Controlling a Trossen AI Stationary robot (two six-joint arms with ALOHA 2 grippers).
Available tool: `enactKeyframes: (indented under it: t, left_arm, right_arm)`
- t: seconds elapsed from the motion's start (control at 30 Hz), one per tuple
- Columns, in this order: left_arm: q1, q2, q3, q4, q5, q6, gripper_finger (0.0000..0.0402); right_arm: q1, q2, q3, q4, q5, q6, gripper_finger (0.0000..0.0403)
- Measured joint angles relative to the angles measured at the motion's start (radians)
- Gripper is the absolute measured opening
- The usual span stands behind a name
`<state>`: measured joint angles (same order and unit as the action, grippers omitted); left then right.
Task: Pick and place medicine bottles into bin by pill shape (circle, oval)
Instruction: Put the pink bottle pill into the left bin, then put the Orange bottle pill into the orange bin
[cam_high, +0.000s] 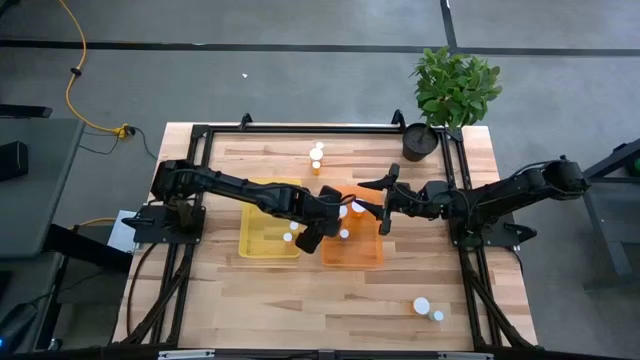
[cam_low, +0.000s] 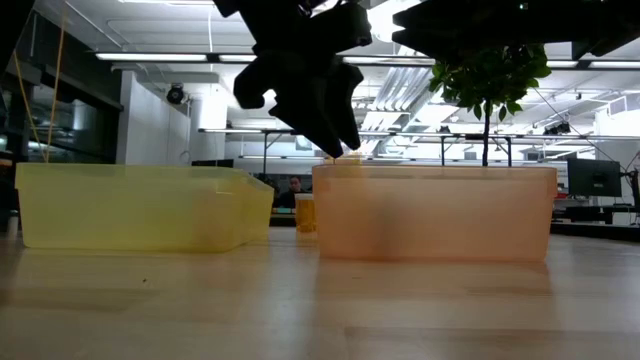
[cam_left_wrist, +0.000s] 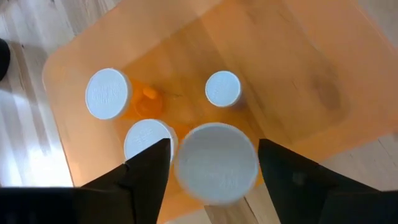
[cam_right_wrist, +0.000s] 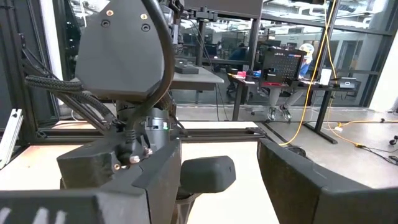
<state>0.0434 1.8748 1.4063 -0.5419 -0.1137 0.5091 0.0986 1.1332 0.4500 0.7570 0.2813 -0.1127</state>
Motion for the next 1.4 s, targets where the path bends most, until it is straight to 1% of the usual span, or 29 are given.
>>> enactKeyframes:
  t: [0.1,0.23,0.33,0.43,0.6,0.63,0.7,0.77,0.87,0.97,1.07,1.17,1.23,1.3,1.4]
  left_arm:
    - [0.005,0.0,0.0,0.001,0.008,-0.001,0.0244]
    - [0.009,0.0,0.0,0.018,0.019,-0.003,0.0249]
    - [0.009,-0.002,0.0,0.014,-0.023,0.006,0.0249]
    - [0.008,-0.034,0.009,-0.04,-0.049,-0.024,0.025]
    - [0.013,-0.148,0.004,-0.202,-0.052,-0.176,0.025]
    - [0.015,-0.183,-0.011,-0.222,-0.051,-0.216,0.025]
    - [0.017,-0.277,-0.077,-0.207,-0.048,-0.29,0.0249]
    - [0.018,-0.394,-0.18,-0.119,-0.052,-0.341,0.0245]
    - [0.004,-0.588,-0.381,0.101,-0.056,-0.377,0.024]
    - [-0.013,-0.777,-0.606,0.392,-0.066,-0.404,0.0239]
    - [-0.03,-0.928,-0.822,0.698,-0.082,-0.407,0.0238]
    - [-0.038,-1.025,-1.0,0.984,-0.089,-0.403,0.0238]
    - [-0.038,-1.068,-1.085,1.134,-0.101,-0.402,0.0238]
    - [-0.038,-1.098,-1.148,1.229,-0.119,-0.402,0.0238]
    - [-0.037,-1.117,-1.193,1.297,-0.135,-0.382,0.0238]
  right_arm:
    - [0.0,0.0,0.0,0.0,0.0,0.0,0.0204]
    - [0.0,0.0,0.0,0.0,0.0,0.003,0.0204]
    - [0.0,0.0,0.0,-0.001,0.0,0.002,0.0204]
    - [0.0,0.0,0.0,-0.002,0.0,0.002,0.0204]
    - [0.0,0.0,0.0,-0.015,0.0,0.001,0.0204]
    - [0.0,0.0,0.0,-0.015,0.0,0.0,0.0204]
    - [0.0,0.0,0.0,-0.019,0.0,0.0,0.0204]
    - [0.0,0.0,0.0,-0.019,0.0,0.0,0.0204]
    - [0.0,0.0,0.0,-0.019,0.0,0.0,0.0204]
    - [0.0,0.0,0.0,-0.019,0.0,0.003,0.0204]
    - [0.0,0.0,0.0,-0.013,0.0,0.001,0.0204]
    - [0.0,0.0,0.0,-0.009,0.0,0.0,0.0204]
    - [0.0,0.0,0.0,-0.009,0.0,0.0,0.0204]
    - [0.0,0.0,0.0,-0.009,0.0,0.0,0.0204]
    - [0.0,0.0,0.0,-0.011,0.0,0.0,0.0204]
